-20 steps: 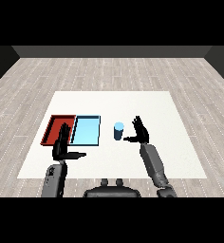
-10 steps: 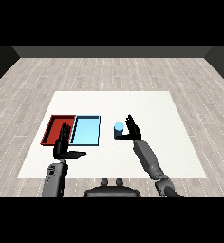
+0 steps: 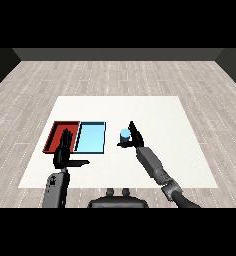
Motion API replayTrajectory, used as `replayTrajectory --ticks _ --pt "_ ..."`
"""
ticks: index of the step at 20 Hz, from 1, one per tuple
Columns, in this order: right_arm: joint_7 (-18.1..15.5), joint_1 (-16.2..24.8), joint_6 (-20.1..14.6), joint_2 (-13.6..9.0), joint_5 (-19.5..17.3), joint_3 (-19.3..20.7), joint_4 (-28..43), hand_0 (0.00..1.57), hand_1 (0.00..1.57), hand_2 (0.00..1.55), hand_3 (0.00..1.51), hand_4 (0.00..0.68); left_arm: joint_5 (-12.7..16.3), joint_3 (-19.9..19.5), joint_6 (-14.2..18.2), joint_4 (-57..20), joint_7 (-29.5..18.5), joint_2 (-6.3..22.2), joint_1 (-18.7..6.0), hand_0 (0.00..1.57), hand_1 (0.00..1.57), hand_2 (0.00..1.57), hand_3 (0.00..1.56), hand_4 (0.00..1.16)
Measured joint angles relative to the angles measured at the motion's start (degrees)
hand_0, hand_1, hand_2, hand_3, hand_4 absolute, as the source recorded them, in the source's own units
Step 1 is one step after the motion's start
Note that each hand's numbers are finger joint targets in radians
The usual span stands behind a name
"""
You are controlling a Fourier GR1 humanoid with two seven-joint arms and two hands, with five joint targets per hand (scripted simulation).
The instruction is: Pick the blue can and put it in the blue box
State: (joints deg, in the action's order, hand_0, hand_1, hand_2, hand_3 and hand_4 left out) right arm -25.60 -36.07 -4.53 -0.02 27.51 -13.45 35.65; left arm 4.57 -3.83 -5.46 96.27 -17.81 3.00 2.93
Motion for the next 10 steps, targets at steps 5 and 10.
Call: replayTrajectory --ticks 5,10 --pt "-1.14 -4.28 -0.8 0.02 4.5 -3.31 -5.13 0.0 0.0 0.0 0.0 0.0 0.96 -0.69 -0.45 0.82 1.31 0.55 -0.03 0.0 0.0 0.0 0.0 0.0" --pt "-2.41 -6.78 -0.59 0.02 7.43 -5.41 -8.8 0.0 0.0 0.0 0.0 0.0 0.61 0.15 0.27 2.25 2.26 -0.31 0.21 0.0 0.0 0.0 0.0 0.0"
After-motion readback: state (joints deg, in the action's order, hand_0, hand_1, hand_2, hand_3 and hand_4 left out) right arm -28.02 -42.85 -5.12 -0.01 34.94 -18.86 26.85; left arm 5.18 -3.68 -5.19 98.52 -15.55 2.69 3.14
